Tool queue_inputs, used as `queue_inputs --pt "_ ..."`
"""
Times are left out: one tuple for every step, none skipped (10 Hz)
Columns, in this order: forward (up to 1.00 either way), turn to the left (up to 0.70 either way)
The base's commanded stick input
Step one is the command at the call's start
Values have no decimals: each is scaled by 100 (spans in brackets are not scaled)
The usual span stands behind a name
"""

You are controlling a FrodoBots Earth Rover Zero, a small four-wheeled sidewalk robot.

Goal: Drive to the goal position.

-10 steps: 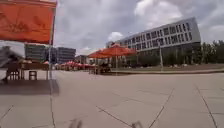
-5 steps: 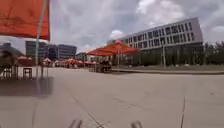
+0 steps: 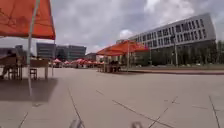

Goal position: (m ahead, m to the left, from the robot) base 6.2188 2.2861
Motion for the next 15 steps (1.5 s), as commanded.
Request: queue_inputs --pt "85 30" --pt "85 32" --pt "85 32" --pt "85 26" --pt "85 12" --pt "85 1" --pt "85 0" --pt "85 0" --pt "85 1" --pt "85 0" --pt "85 1" --pt "85 2" --pt "85 3" --pt "85 3" --pt "85 3"
